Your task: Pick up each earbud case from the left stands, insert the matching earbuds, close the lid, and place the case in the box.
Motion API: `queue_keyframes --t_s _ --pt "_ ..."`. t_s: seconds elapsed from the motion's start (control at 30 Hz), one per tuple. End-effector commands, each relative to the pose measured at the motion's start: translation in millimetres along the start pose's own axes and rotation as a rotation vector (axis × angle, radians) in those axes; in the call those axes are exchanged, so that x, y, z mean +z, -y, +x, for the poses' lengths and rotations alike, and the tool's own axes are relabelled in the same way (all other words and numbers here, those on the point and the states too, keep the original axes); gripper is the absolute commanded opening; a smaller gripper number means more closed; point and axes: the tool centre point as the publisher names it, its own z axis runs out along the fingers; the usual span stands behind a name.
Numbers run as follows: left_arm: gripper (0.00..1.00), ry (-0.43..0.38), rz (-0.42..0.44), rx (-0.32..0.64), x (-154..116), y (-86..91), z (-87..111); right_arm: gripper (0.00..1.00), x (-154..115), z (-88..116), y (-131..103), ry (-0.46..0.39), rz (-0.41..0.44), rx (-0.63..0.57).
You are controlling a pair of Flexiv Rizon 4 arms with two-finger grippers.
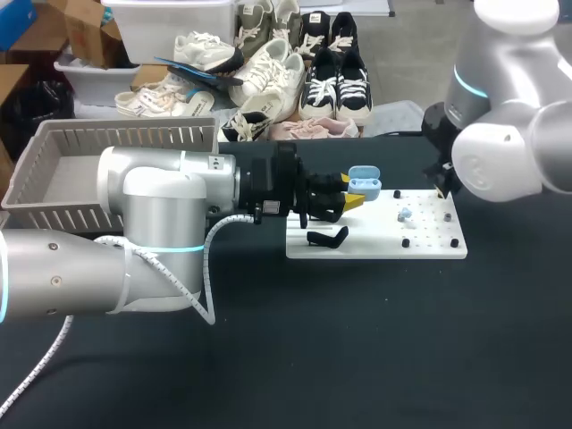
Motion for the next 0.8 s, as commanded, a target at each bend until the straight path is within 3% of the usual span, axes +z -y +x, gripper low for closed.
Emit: queue_keyframes --t_s 0.03,0.5,0.8 --pt "0.0 0.001 -0.006 0.001 0.0 1.4 0.1 0.0 -3.2 0.2 0.6 0.0 0.004 0.006" --pt "0.0 0.001 -0.006 0.001 0.0 1.4 0.1 0.0 -34.6 15.8 -10.6 0.006 0.0 0.015" --pt "0.0 0.001 -0.006 0.001 0.0 1.4 0.1 0.0 -35.9 17.0 -11.3 0.01 -0.008 0.012"
